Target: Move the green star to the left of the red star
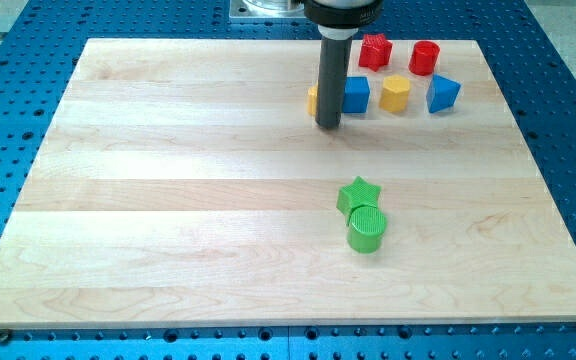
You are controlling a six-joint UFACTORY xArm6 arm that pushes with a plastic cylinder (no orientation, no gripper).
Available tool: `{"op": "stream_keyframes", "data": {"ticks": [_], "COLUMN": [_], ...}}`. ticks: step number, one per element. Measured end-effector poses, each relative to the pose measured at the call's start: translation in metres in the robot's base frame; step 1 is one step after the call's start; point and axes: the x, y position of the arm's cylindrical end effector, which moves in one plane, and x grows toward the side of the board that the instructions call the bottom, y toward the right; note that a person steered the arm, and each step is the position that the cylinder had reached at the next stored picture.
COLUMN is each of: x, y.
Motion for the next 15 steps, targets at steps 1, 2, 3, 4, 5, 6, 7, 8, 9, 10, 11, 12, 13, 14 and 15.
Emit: {"op": "stream_keyframes", "data": {"ticks": [1,2,3,4,5,6,7,8,9,10,11,12,13,14,15], "x": [0.009,0.038,0.043,0.098,0.15,0.151,0.151,0.146,0.151,0.168,0.174,0.202,0.137,0.148,0.134], "y": [0.0,0.016,0.104,0.153,0.153,0.136,0.113,0.014,-0.096,-0.034,-0.059,-0.126,-0.139,-0.142,-0.146]}}
